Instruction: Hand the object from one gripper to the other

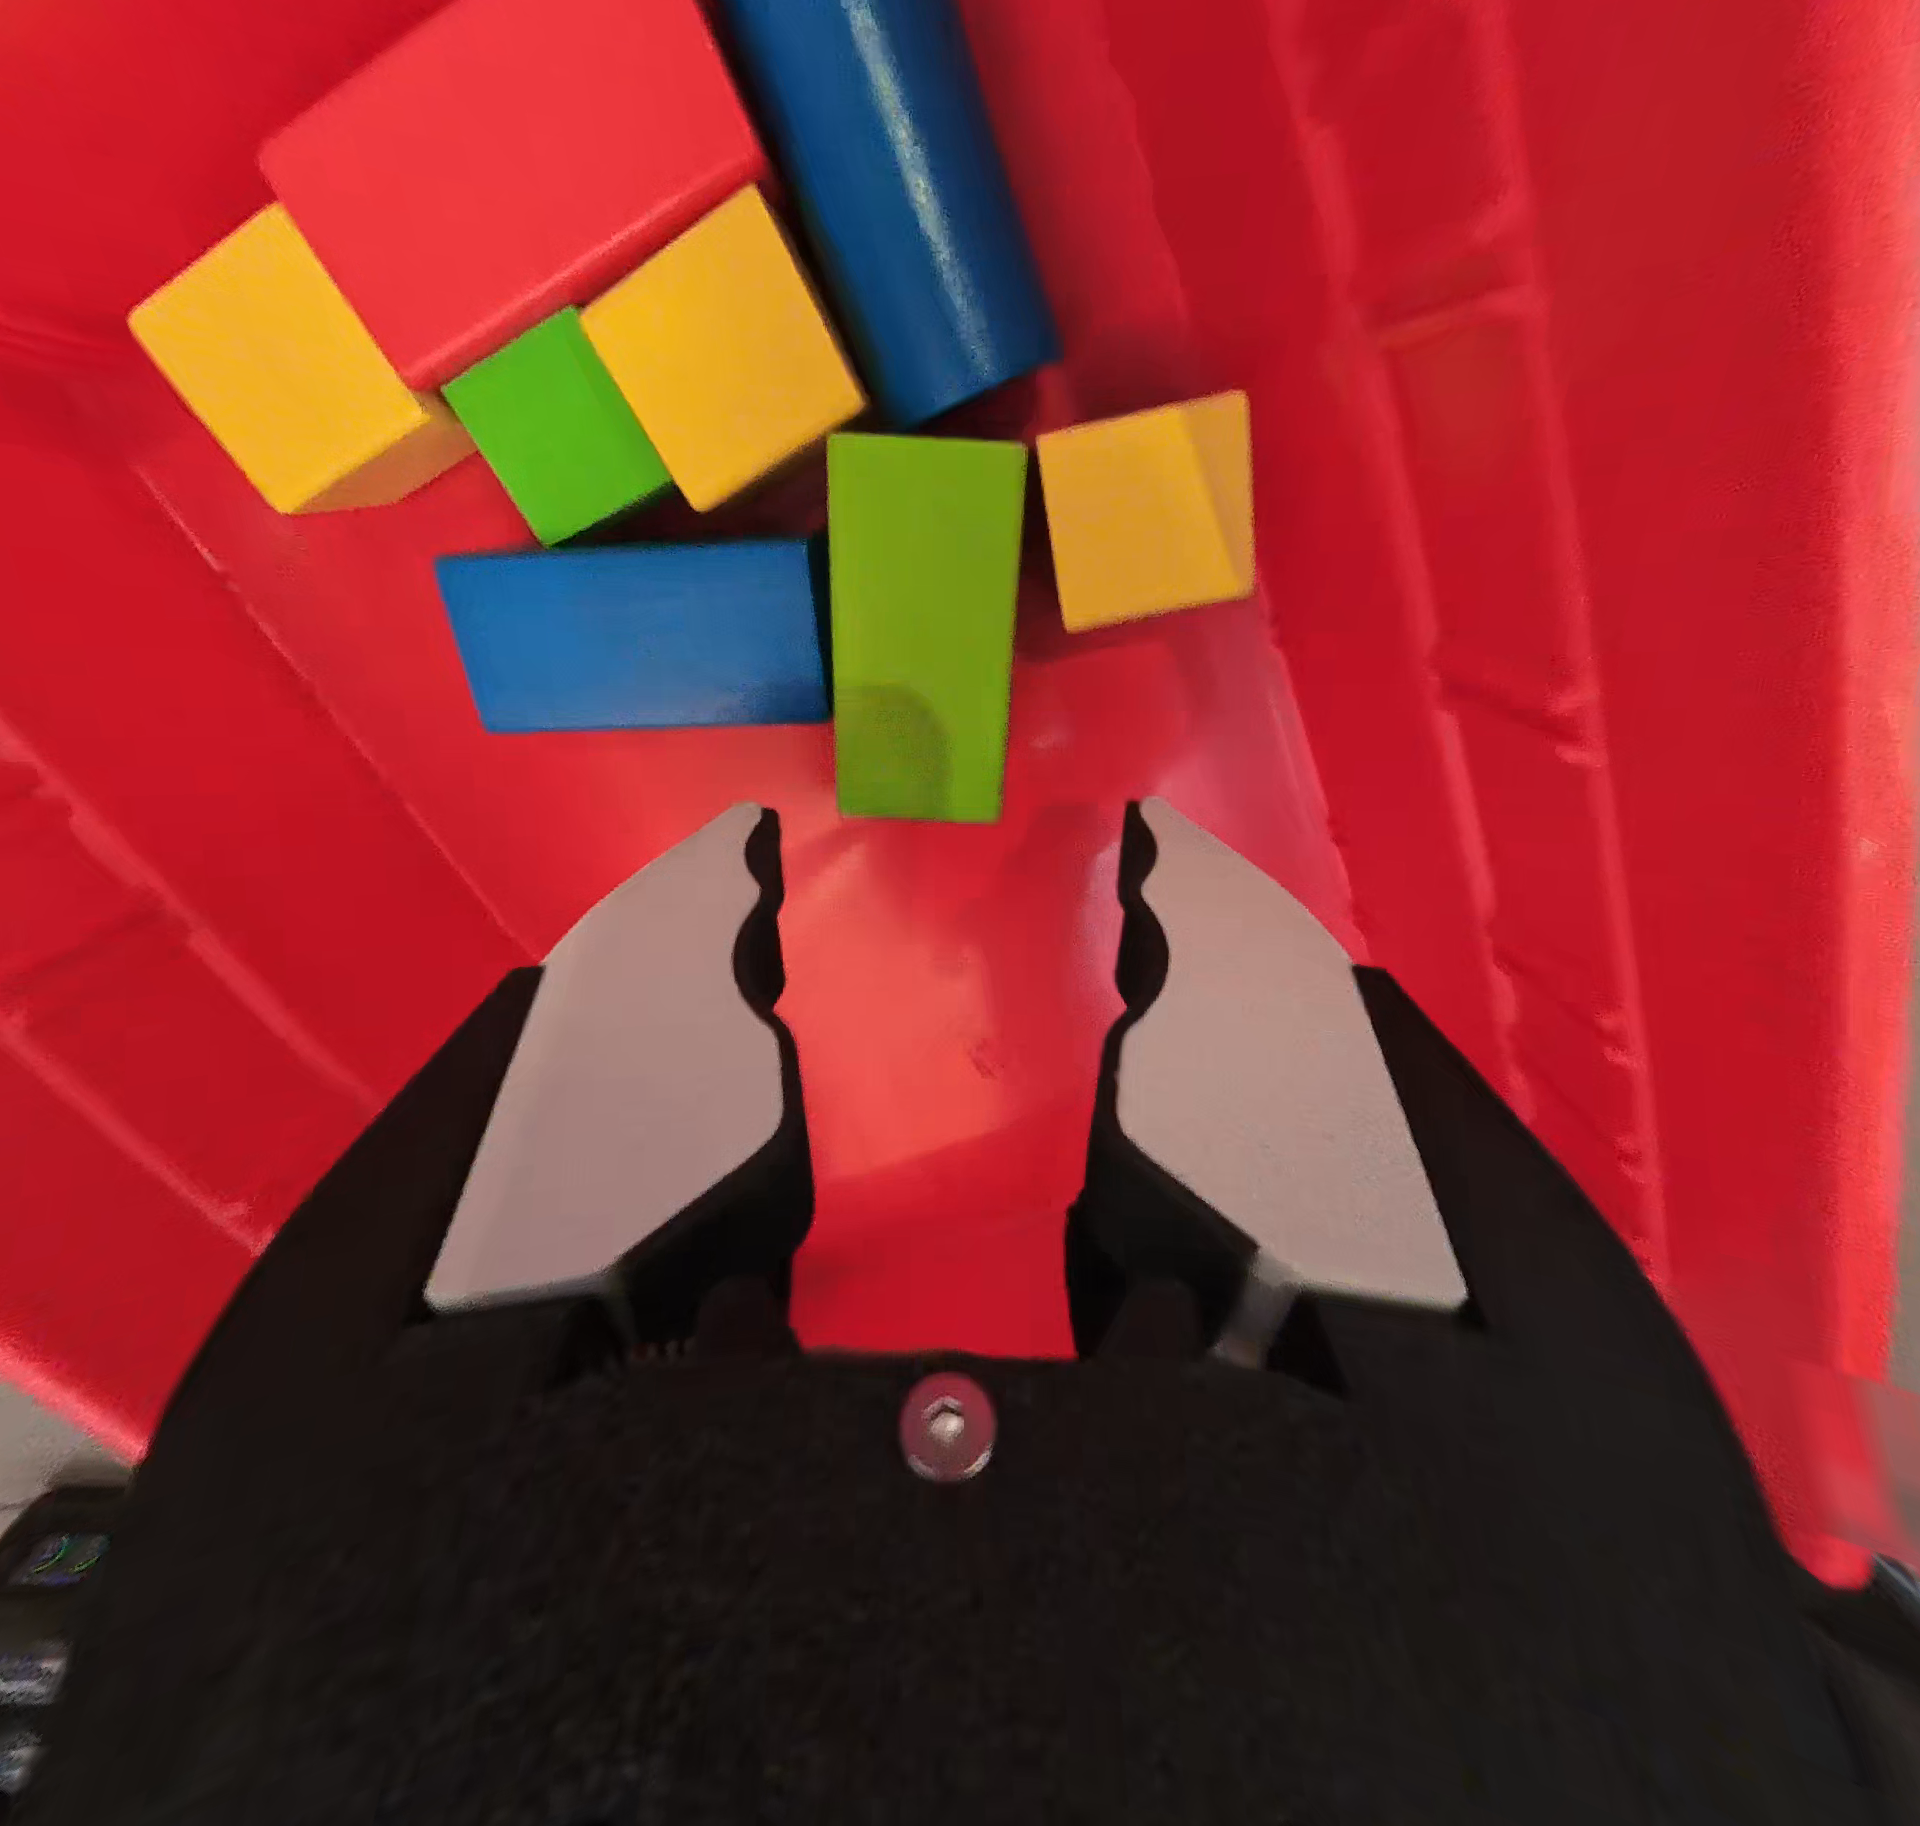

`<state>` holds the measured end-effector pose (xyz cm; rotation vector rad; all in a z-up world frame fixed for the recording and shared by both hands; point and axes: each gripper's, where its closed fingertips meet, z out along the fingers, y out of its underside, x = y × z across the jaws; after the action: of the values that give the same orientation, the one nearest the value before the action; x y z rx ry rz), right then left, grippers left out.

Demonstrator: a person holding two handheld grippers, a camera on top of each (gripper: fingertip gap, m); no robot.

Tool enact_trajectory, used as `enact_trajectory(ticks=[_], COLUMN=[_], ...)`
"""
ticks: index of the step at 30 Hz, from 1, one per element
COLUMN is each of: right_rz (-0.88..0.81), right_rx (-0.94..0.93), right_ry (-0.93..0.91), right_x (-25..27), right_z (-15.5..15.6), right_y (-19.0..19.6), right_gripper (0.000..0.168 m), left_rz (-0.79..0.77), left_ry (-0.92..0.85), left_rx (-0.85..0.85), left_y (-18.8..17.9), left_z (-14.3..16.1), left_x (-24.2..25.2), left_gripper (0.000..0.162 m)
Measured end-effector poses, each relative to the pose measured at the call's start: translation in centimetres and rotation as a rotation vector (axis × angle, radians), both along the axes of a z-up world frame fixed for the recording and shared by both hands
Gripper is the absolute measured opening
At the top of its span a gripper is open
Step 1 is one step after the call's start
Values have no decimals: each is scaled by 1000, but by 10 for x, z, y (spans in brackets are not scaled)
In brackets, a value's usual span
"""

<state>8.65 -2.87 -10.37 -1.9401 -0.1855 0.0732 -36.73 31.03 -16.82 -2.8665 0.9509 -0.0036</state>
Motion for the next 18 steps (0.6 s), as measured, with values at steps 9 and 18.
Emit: enact_trajectory(ticks=[9,18], right_rz=[7,27], right_rx=[-27,-40], right_ry=[-8,12], right_x=[-5,-11], right_z=[-7,-12], right_y=[1,3], right_gripper=[48,48], left_rz=[45,61], left_ry=[6,-255], left_rx=[-41,78], left_y=[12,-10], left_z=[-26,15], left_x=[6,-25], left_gripper=[35,35])
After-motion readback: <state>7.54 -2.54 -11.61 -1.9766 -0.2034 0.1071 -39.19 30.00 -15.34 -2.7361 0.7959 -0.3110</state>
